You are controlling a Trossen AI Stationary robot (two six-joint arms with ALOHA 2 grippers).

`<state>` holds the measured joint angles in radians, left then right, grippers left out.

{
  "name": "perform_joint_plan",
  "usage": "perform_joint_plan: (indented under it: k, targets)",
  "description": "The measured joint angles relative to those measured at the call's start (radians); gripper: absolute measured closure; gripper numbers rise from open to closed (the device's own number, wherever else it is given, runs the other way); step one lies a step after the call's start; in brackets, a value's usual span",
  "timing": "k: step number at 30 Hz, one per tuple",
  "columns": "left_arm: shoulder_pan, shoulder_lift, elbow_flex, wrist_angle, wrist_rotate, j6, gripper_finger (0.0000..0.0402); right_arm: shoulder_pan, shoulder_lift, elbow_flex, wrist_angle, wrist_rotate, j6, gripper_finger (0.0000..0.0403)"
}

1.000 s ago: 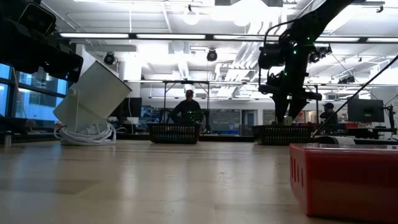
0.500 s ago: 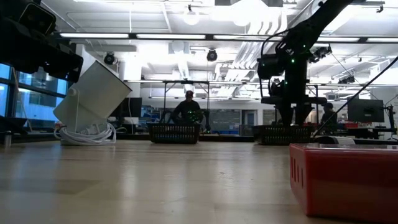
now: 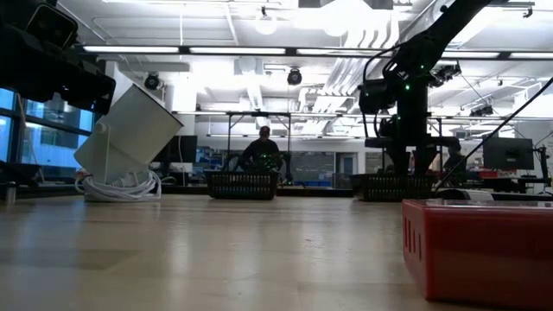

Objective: Pick & Place Office items
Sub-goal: Put the green charger adapter into the right black bin

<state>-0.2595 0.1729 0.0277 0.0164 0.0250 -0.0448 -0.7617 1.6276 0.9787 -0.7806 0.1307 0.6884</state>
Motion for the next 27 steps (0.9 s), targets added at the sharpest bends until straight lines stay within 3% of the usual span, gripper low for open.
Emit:
perform_joint_plan:
  k: [27]
  targets:
    - [0.000,0.000,0.000,0.000,0.000,0.000,0.0221,-0.013,0.000,-0.091,0.142,-0.014,-0.011,0.0258]
